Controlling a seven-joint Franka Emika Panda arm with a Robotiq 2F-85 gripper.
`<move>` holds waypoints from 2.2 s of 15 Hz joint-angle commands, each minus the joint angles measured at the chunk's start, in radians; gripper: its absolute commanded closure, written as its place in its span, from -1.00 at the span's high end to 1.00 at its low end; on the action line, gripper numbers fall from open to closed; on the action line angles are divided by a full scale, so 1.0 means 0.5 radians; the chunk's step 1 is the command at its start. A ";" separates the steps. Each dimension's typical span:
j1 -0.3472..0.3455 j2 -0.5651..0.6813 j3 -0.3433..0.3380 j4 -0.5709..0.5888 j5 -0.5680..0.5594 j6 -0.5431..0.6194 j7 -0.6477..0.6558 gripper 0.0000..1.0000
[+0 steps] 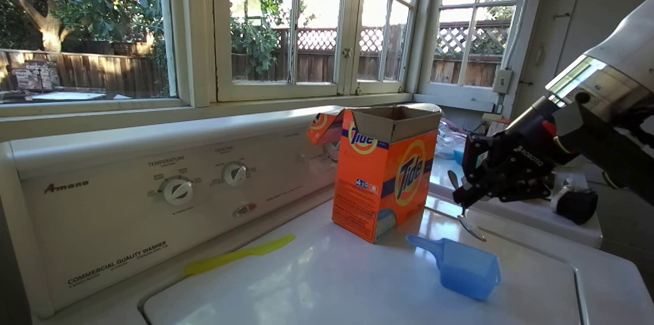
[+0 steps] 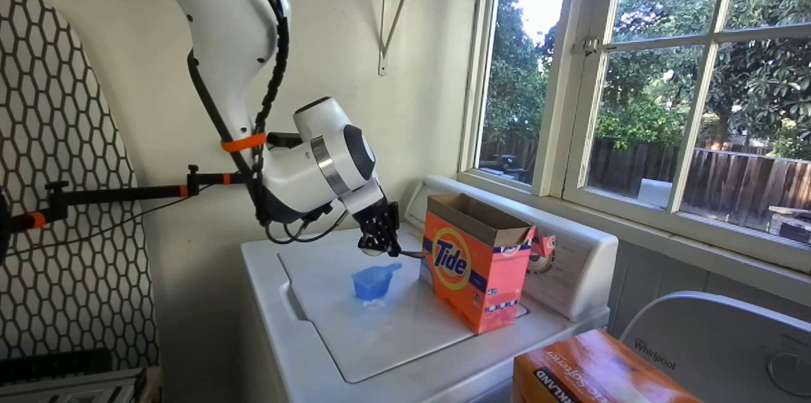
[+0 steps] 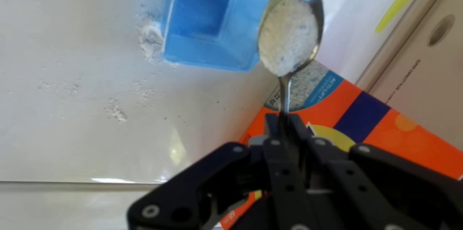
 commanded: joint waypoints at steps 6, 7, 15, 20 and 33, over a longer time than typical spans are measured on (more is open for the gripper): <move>0.056 0.091 -0.027 0.103 -0.478 -0.102 0.565 -0.95; 0.057 0.100 -0.027 0.112 -0.523 -0.109 0.619 -0.95; 0.058 0.122 -0.010 0.181 -0.958 -0.177 1.067 -0.95; 0.055 0.094 0.002 0.187 -0.904 -0.234 0.965 -0.95; 0.084 -0.004 0.037 0.169 -1.052 -0.352 1.046 -0.95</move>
